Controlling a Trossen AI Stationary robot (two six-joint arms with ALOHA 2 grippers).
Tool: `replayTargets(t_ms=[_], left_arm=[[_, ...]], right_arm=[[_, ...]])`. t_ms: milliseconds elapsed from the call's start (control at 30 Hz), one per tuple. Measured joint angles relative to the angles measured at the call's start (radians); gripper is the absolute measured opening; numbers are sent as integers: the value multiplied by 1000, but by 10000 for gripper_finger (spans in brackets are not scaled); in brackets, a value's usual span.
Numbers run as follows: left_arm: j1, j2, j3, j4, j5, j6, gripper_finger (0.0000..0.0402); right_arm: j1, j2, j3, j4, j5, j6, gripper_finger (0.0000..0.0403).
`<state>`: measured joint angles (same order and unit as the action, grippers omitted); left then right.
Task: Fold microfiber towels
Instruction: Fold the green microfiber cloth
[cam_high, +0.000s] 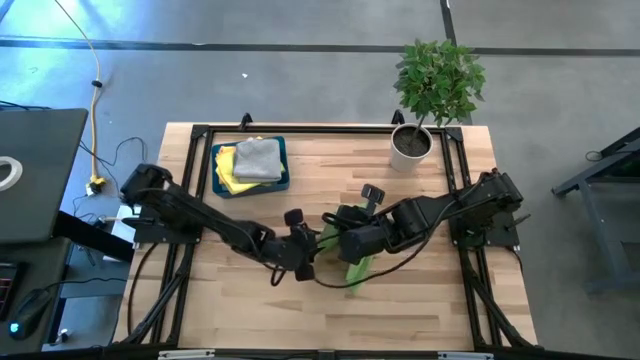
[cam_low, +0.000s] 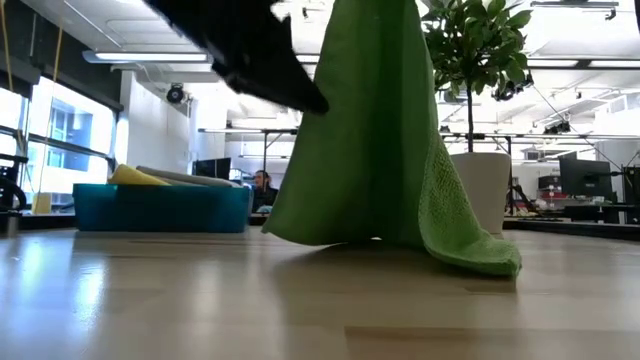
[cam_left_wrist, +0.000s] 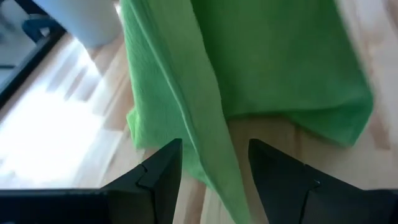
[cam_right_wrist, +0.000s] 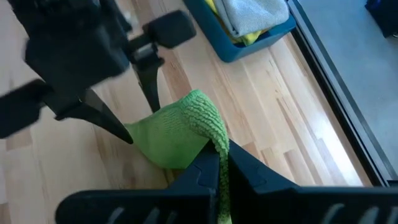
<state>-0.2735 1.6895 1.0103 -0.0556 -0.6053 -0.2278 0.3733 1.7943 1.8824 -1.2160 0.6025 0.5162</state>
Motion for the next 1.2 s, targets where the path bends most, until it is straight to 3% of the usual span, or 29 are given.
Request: replayTargets(t_ms=[500,667,833,967,1200], left_arm=[[13,155,-1,-17,19,-72,154],[13,165,-1,-46,10,-94,107],[-6,121,0,-103,10,-79,23],[-31,39,-1,-205,8,-80,11],[-90,-167,0,-452,-66,-78,3]], right_arm=[[4,0,0,0,0,0,0],[8,0,0,-2,0,0,0],[19,0,0,-5,11,0,0],[57,0,0,-3,92,-20,0],[165,-2,-52,-6,352,38,0]])
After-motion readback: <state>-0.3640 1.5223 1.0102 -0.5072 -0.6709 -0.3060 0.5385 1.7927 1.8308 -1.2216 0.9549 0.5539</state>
